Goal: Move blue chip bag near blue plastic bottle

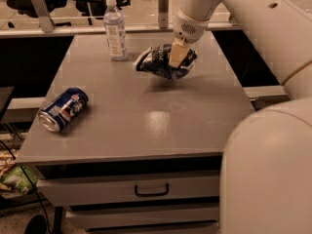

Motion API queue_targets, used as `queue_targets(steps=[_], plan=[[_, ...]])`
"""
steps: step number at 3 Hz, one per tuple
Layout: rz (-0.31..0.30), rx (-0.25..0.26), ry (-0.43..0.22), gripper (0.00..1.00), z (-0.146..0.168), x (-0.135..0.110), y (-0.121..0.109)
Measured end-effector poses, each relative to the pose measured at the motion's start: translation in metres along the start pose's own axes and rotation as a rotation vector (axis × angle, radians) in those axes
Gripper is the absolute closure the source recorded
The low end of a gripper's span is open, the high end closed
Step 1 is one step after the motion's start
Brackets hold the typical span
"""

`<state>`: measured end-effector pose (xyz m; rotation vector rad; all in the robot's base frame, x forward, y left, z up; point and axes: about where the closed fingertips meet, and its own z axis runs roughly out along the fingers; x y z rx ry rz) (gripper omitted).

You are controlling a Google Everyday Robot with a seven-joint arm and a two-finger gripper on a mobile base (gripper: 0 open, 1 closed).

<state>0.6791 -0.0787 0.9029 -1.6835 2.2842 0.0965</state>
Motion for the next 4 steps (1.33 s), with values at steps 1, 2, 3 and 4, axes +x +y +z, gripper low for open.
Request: queue_targets(steps=[1,2,3,4], plan=[[0.038,0.000,-0.008,1.00,0.017,-0.020,-0.020],[0.064,0.012,-0.017,1.00,0.029,-0.041,-0.036],[0.080,0.025,-0.031,1.00,0.033,-0.057,-0.045],[0.084,0.032,-0.037,0.84,0.037,-0.069,-0.050]])
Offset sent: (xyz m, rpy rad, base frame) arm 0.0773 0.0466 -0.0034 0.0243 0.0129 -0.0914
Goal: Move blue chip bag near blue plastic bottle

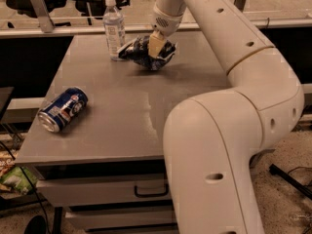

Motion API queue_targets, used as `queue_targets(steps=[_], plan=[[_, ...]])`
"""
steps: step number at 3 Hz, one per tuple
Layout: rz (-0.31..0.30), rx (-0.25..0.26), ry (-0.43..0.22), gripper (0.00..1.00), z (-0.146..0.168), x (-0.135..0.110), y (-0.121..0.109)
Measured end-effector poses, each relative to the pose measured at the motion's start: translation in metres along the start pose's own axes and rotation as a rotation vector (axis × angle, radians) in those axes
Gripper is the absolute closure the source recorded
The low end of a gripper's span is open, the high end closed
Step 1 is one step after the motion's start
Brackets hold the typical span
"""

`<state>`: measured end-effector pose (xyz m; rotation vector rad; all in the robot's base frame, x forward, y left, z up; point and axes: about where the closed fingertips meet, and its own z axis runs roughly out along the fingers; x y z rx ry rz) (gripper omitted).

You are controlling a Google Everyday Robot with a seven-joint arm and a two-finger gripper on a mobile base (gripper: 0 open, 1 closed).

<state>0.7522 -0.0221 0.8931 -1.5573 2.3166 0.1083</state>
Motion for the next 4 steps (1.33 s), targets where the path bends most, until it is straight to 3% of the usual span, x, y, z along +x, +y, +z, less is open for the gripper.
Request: queue_targets(steps=[3,4], plan=[[-0.003,0.009,-0.031,0.13,0.011,-0.019,-0.005],[-0.003,0.012,-0.037,0.00,0.016,-0.022,-0.007]])
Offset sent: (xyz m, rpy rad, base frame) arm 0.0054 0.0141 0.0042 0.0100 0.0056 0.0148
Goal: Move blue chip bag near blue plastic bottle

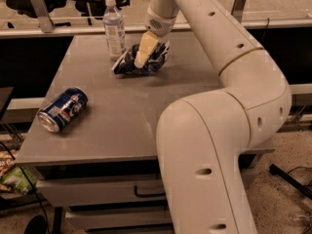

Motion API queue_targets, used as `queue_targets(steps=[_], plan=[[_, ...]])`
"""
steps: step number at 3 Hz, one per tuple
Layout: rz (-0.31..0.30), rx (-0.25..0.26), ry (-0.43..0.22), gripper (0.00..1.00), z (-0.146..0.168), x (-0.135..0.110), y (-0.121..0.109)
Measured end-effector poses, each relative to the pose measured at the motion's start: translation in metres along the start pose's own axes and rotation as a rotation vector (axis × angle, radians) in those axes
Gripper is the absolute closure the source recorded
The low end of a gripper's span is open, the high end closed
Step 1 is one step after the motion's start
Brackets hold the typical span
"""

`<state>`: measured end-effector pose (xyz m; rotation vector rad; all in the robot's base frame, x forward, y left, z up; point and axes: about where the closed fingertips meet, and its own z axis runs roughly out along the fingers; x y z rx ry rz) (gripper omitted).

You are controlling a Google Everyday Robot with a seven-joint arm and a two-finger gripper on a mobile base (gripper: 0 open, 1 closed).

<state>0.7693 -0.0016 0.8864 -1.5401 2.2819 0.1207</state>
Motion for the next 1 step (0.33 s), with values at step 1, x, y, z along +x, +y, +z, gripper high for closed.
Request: queue_targets(steps=[1], plan=[[0.000,0.000,0.000,0.00,0.0000,0.0000,0.0000]])
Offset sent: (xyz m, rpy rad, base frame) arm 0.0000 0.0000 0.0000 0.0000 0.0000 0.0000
